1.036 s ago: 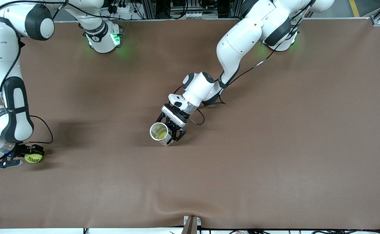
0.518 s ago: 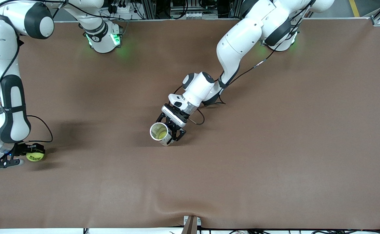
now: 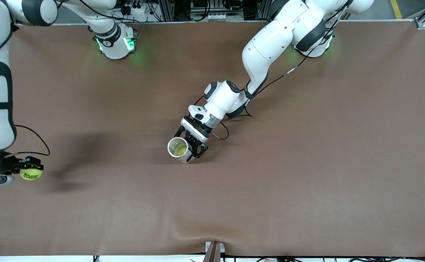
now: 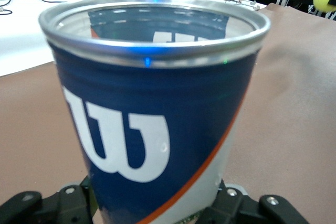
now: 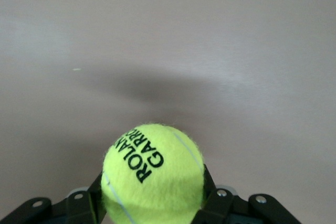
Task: Insert tennis ball vertically with right arm
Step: 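Carry the second ball over the can opening with the right gripper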
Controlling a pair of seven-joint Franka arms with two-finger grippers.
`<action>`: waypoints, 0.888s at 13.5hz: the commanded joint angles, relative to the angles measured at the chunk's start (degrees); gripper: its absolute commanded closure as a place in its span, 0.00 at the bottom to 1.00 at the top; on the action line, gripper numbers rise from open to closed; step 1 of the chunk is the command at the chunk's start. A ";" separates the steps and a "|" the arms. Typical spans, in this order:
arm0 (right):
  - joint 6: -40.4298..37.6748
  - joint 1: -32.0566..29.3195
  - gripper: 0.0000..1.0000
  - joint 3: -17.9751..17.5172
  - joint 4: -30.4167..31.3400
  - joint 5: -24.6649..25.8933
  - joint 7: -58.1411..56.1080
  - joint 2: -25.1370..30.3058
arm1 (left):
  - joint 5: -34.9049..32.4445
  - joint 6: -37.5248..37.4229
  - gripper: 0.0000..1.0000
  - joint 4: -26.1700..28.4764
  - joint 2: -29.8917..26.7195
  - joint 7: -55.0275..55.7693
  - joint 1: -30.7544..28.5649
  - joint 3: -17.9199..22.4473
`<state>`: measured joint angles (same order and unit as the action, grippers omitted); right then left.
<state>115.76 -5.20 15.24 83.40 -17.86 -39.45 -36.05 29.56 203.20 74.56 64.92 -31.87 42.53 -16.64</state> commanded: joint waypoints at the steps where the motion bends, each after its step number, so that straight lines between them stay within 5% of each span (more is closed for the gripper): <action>1: -5.87 2.90 1.00 -0.38 1.68 2.90 7.86 5.72 | 0.76 0.36 0.22 -1.09 1.09 0.32 0.62 0.47; 4: -11.33 5.81 1.00 -3.36 1.42 6.43 21.48 9.50 | 0.76 0.36 0.22 -1.17 1.09 0.32 0.62 0.47; 9: -16.09 5.73 1.00 -18.11 0.45 15.04 47.84 13.20 | 0.76 0.36 0.22 -1.09 1.09 0.32 0.54 0.47; 12: -16.36 5.73 1.00 -25.67 -0.43 15.75 63.04 13.38 | 0.76 0.36 0.22 -1.17 1.09 0.32 0.62 0.47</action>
<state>100.23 1.33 -6.26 83.11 -3.76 15.21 -23.56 29.56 203.20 74.56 64.92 -31.87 42.53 -16.63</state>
